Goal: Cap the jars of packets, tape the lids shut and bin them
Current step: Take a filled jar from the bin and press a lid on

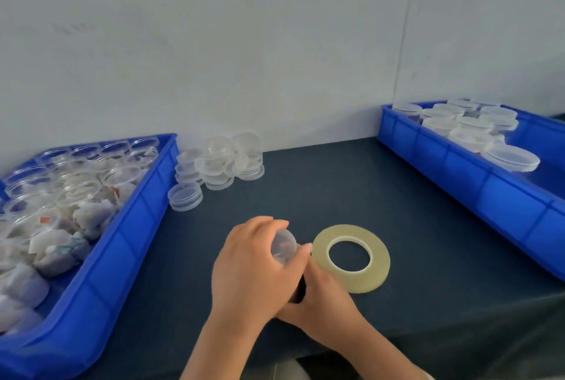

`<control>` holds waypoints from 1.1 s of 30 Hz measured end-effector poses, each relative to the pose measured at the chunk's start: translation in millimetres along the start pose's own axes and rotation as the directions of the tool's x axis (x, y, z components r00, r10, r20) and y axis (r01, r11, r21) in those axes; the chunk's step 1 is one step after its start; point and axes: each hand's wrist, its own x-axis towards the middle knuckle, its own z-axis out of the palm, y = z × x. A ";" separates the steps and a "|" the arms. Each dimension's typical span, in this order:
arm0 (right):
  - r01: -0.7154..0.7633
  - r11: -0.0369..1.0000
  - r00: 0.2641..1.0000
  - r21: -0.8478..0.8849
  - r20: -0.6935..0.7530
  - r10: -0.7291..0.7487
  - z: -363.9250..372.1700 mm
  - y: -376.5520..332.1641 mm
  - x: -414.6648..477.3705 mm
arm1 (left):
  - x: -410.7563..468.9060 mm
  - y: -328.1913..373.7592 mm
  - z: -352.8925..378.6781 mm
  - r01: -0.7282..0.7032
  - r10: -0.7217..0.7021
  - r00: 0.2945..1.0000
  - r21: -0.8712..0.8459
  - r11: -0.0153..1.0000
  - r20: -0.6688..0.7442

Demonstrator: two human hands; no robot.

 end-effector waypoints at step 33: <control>0.005 0.993 0.993 -0.120 -0.121 -0.020 9.3 0.6 1.4 | 12.5 -17.8 -6.3 -0.107 0.137 0.977 -0.182 0.977 0.160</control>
